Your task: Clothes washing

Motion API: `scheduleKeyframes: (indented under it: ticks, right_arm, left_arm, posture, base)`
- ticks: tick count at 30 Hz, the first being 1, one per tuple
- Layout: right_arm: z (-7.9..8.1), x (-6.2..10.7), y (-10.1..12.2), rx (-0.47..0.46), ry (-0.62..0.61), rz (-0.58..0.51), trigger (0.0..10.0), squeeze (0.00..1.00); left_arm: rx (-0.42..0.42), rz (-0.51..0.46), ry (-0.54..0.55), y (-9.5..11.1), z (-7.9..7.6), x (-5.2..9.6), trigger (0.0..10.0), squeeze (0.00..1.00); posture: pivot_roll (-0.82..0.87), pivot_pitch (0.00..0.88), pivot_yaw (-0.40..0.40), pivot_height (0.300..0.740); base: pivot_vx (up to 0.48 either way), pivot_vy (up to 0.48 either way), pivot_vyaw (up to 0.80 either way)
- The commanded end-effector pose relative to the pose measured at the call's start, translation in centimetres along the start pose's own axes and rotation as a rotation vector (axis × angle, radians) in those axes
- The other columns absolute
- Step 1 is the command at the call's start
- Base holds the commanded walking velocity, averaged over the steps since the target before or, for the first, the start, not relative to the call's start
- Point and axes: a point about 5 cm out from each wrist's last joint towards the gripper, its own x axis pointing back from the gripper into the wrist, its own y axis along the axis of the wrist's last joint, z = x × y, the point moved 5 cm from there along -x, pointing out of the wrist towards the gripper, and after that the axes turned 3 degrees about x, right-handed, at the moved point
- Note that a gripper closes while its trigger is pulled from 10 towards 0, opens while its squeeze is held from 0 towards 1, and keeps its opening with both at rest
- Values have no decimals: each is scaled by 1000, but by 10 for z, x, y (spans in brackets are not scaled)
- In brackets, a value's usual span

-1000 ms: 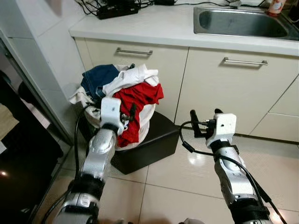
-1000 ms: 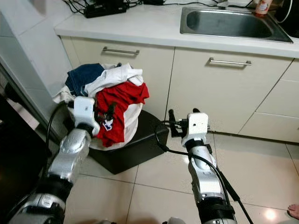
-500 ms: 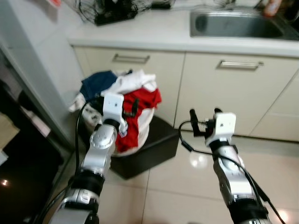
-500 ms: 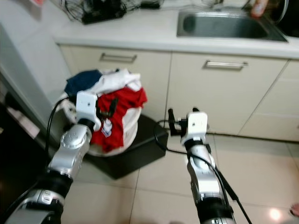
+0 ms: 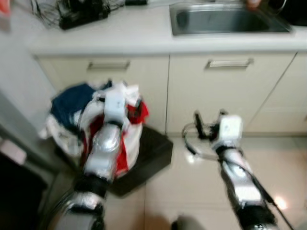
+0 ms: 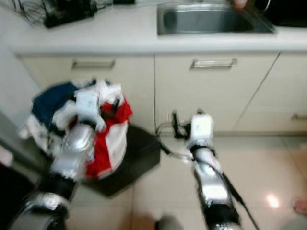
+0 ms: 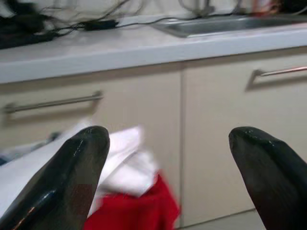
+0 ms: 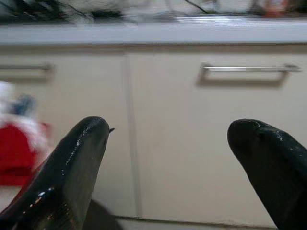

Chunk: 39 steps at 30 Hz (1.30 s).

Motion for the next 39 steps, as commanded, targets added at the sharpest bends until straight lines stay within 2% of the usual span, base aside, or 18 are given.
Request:
scheduleKeyframes:
  ticks: [1, 7, 10, 11, 13, 14, 18, 21, 22, 24, 25, 27, 28, 29, 32, 33, 35, 39]
  right_arm:
    - [14, -4, 9, -22, 30, -33, 10000, 0]
    - [15, -2, 8, -22, 33, -32, 10000, 0]
    - [15, 0, 8, -21, 35, -31, 10000, 0]
    - [14, 1, 7, -20, 34, -29, 10000, 0]
    - [14, 3, 6, -19, 35, -26, 10000, 0]
    - [14, 4, 5, -19, 35, -24, 10000, 0]
    - [15, 5, 4, -19, 36, -19, 10000, 0]
    - [14, 6, 3, -23, 20, -16, 10000, 0]
    - [14, 6, 3, -23, 20, -16, 10000, 0]
    - [14, 7, 3, -23, 22, -15, 10000, 0]
    - [14, 7, 3, -23, 22, -15, 10000, 0]
    - [15, 7, 3, -24, 27, -15, 10000, 0]
    - [15, 7, 3, -24, 27, -15, 10000, 0]
    - [16, 7, 3, -24, 35, -14, 10000, 0]
    - [18, 8, 3, -24, 44, -12, 10000, 0]
    - [19, 9, 3, -24, 47, -11, 10000, 0]
    - [19, 10, 3, -22, 50, -10, 10000, 0]
    - [17, 13, 0, -20, 43, -4, 10000, 0]
  left_arm:
    - [2, -22, 56, 8, 21, 2, 10000, 0]
    - [-2, -58, 91, 18, 25, 2, 10000, 0]
    - [-21, -78, 116, 32, 33, -4, 10000, 0]
    - [-89, -151, 121, 63, 38, -11, 10000, 0]
    - [-104, -208, 90, 87, 37, -16, 10000, 0]
    - [-100, -218, 55, 95, 35, -18, 10000, 1000]
    - [-131, -208, -1, 105, 32, -22, 10000, 1000]
    - [-192, -96, -23, 90, 37, -30, 10000, 1000]
    - [-192, -96, -23, 90, 37, -30, 10000, 1000]
    - [-232, -7, -100, 76, 32, -31, 10000, 1000]
    - [-232, -7, -100, 76, 32, -31, 10000, 1000]
    - [-258, 75, -177, 62, 29, -29, 10000, 1000]
    - [-258, 75, -177, 62, 29, -29, 10000, 1000]
    - [-292, 174, -261, 42, 27, -26, 10000, 1000]
    - [-324, 248, -339, 25, 24, -23, 10000, 1000]
    - [-306, 258, -363, 24, 21, -22, 10000, 1000]
    - [-212, 240, -386, 31, 16, -24, 10000, 1000]
    - [-152, 243, -452, 40, 12, -21, 10000, 1000]
  posture:
    - [-177, 0, 63, 740]
    - [-179, 0, 63, 740]
    - [-186, 0, 61, 740]
    - [-188, 0, 60, 740]
    - [-186, 0, 61, 740]
    - [-187, 0, 63, 740]
    - [-192, 0, 71, 740]
    - [-194, 0, 73, 740]
    - [-194, 0, 73, 740]
    - [-200, 0, 82, 740]
    - [-200, 0, 82, 740]
    - [-200, 0, 81, 740]
    - [-200, 0, 81, 740]
    - [-197, 0, 80, 740]
    - [-198, 0, 83, 740]
    - [-198, 0, 83, 740]
    - [-203, 0, 89, 740]
    - [-211, 0, 99, 740]
  base:
    - [461, 0, 0]
    - [464, 0, 0]
    - [0, 0, 0]
    - [0, 0, 0]
    - [0, 0, 0]
    - [0, 0, 0]
    - [0, 0, 0]
    - [0, 0, 0]
    - [0, 0, 0]
    - [0, 0, 0]
    - [0, 0, 0]
    - [0, 0, 0]
    - [0, 0, 0]
    - [0, 0, 0]
    - [0, 0, 0]
    - [0, 0, 0]
    - [0, 0, 0]
    - [0, 0, 0]
